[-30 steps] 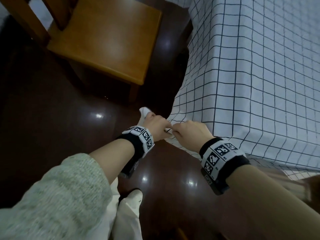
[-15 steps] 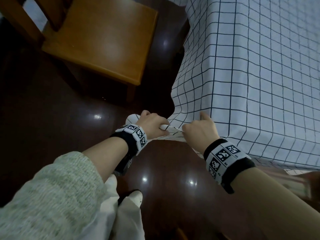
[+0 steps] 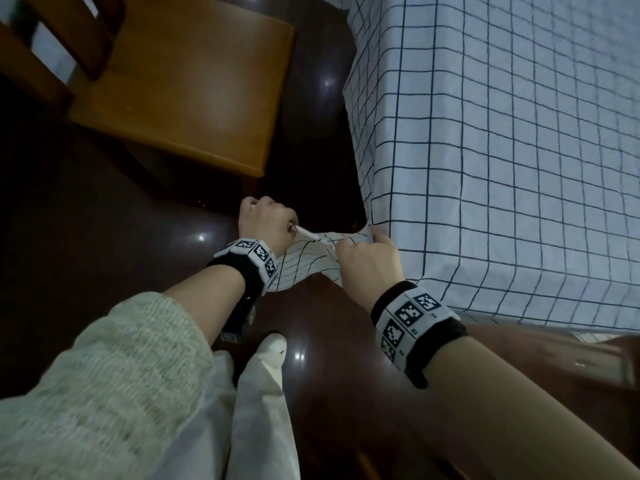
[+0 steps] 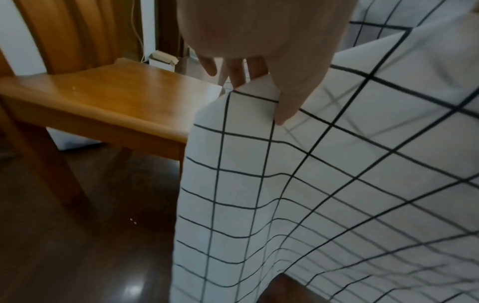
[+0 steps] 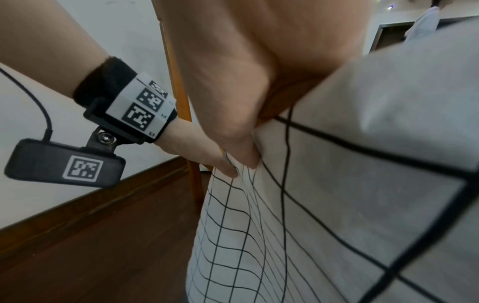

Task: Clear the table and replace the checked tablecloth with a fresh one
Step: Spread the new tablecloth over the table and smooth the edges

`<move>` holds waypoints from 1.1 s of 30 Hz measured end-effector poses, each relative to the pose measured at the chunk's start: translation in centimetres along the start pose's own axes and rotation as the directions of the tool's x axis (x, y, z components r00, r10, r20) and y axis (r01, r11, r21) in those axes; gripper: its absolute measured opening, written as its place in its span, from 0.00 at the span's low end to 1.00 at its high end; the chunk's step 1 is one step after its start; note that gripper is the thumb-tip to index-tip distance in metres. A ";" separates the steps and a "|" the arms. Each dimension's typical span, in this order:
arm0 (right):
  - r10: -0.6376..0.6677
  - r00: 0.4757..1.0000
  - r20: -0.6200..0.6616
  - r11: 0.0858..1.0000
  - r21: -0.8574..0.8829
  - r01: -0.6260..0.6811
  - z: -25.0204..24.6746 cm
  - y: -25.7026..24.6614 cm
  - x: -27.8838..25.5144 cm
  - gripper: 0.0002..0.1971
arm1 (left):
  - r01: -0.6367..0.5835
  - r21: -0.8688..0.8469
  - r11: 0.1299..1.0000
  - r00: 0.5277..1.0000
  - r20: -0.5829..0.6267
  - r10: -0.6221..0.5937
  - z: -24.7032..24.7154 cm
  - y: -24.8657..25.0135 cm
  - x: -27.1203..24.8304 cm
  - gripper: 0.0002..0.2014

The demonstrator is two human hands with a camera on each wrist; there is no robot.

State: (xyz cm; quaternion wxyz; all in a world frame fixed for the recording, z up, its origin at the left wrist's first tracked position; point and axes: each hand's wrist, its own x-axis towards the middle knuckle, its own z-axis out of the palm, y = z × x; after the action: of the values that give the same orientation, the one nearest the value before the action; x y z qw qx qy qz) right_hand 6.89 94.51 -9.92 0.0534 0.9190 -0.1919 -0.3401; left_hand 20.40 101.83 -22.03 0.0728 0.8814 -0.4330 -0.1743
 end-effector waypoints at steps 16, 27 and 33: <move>0.012 0.990 0.137 0.998 0.054 -0.020 -1.2 -1.4 1.0 0.14 | -0.327 -0.136 0.935 0.891 0.286 0.353 1.4 -1.6 0.5 0.18; 0.147 0.947 0.286 0.980 0.091 -0.179 -0.3 -3.5 2.5 0.15 | -0.538 -0.173 0.825 0.776 0.282 0.565 0.5 -1.5 0.7 0.11; 0.172 0.923 0.344 0.972 0.091 -0.216 -0.9 -4.3 3.5 0.10 | -0.480 -0.210 0.852 0.740 0.424 0.522 0.0 -3.4 0.5 0.09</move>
State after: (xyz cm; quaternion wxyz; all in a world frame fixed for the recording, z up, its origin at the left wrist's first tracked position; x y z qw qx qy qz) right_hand 11.24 97.04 -12.33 -0.0052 0.8260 -0.3096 -0.4710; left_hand 23.17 103.48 -23.13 0.0491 0.6599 -0.6502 -0.3733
